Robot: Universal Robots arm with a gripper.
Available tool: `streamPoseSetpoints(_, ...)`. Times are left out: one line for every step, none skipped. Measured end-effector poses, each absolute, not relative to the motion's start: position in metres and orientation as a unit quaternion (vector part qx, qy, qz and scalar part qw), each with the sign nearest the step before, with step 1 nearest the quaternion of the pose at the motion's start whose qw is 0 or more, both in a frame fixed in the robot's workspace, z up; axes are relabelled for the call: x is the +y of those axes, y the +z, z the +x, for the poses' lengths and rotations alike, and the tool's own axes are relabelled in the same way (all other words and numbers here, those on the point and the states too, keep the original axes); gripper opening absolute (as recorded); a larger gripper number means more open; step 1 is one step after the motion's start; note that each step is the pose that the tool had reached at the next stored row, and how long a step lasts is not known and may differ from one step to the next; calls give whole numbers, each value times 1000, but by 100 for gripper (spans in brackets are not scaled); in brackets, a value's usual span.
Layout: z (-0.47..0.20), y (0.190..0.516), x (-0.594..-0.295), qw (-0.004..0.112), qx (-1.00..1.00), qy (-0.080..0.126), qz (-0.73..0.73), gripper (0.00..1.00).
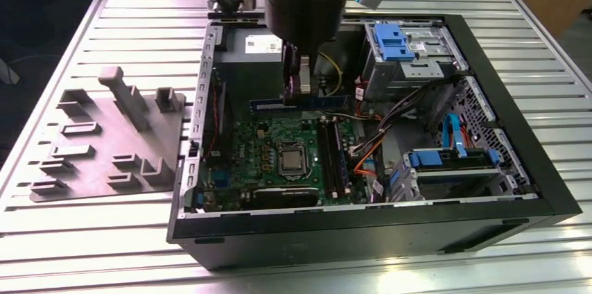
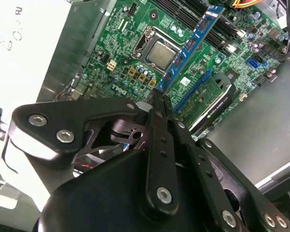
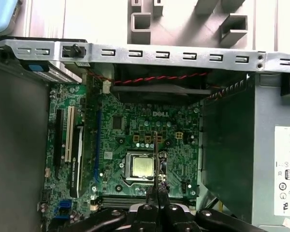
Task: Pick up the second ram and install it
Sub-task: 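Pick up the second ram and move it above second insertion slot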
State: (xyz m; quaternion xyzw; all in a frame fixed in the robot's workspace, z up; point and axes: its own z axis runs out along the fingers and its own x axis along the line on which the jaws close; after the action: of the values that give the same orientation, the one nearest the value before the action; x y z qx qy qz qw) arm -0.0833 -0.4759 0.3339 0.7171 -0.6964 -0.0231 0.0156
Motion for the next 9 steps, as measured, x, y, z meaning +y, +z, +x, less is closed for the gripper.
streamPoseSetpoints(-83, 333, -476, 16, -697, -23, 717, 12)
streamPoseSetpoints(-83, 332, -476, 16, -697, -23, 717, 12)
streamPoseSetpoints(-83, 331, -476, 16, -697, -23, 716, 12)
streamPoseSetpoints(-82, 330, -476, 16, -698, -23, 715, 12)
streamPoseSetpoints(-82, 329, -476, 16, -699, -23, 715, 12)
streamPoseSetpoints(-82, 327, -476, 16, -699, -23, 715, 12)
streamPoseSetpoints(-82, 326, -476, 16, -699, -23, 714, 12)
streamPoseSetpoints(-82, 325, -477, 15, -700, -23, 714, 12)
streamPoseSetpoints(-82, 324, -477, 16, -701, -23, 713, 12)
